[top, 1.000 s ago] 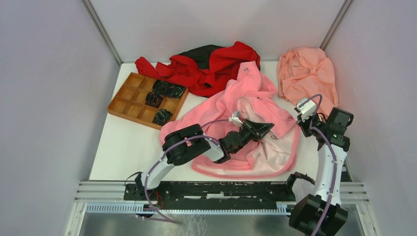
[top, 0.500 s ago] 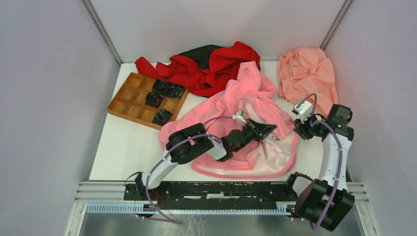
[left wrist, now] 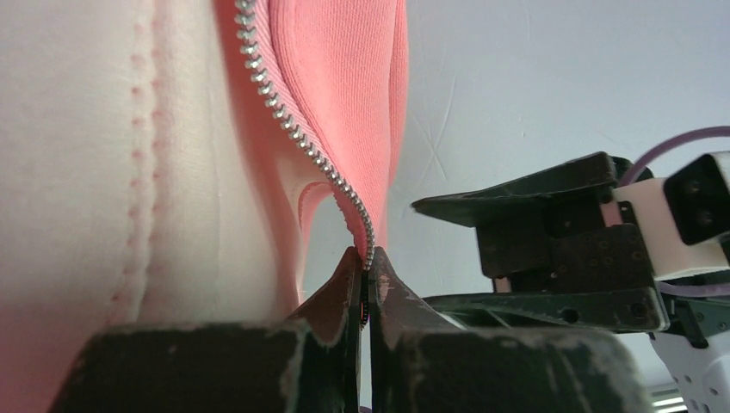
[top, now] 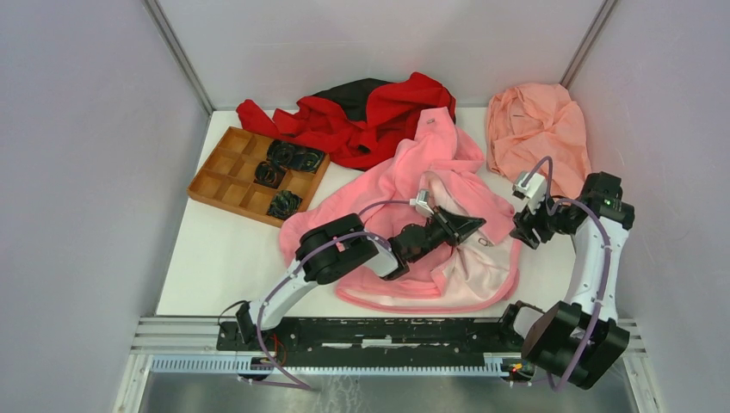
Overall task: Zip up the jacket
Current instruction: Adjust the jacket at the center of the board.
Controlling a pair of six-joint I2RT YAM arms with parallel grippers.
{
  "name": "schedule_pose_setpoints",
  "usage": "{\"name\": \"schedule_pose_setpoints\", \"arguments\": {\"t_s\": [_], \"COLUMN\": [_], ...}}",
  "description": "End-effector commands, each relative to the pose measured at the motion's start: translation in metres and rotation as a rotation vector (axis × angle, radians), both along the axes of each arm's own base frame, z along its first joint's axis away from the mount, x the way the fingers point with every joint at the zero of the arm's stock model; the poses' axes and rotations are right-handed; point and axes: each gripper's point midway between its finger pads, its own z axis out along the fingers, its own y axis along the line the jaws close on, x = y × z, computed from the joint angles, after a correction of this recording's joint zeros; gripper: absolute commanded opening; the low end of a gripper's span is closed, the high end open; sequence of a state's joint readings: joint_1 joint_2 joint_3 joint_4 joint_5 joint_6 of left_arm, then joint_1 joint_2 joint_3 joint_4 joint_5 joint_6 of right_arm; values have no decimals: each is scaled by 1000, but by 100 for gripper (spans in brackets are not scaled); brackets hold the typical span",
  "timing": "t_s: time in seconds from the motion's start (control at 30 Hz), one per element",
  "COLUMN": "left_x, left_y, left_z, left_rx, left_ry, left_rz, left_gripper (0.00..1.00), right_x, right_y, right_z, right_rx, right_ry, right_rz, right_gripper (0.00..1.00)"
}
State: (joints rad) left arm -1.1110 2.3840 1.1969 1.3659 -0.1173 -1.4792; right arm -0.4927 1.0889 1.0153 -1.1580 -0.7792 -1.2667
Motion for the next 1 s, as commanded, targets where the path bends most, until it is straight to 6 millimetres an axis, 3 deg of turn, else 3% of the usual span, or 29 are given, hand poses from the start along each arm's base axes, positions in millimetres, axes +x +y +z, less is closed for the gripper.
{"name": "schedule_pose_setpoints", "arguments": {"t_s": [0.0,0.27,0.43,0.6,0.73,0.97], "left_x": [-1,4,7,7,8,8], "left_y": [-8,-18,-21,-23,-24,-26], "left_z": [9,11,6,4,1,-2], "left_rx": [-23,-28,-27,-27,-23,-17], "left_ry": [-77,-71,-46,-40,-37,-35], "left_rz": [-21,-26,-25,-27,-25,-29], "left_gripper": [5,5,6,6,6,7], "right_x": [-5,18,33,30,26,28], "right_y": [10,8,-4,-5,4,9], "right_z": [-14,-21,-28,-46,-50,-57], "right_rx": [69,30,-30,-35,1,5], "right_ry": [66,74,80,157,181,198], "right_rz": [15,-13,-49,-40,-12,-13], "right_gripper": [64,72,73,72,70,60]}}
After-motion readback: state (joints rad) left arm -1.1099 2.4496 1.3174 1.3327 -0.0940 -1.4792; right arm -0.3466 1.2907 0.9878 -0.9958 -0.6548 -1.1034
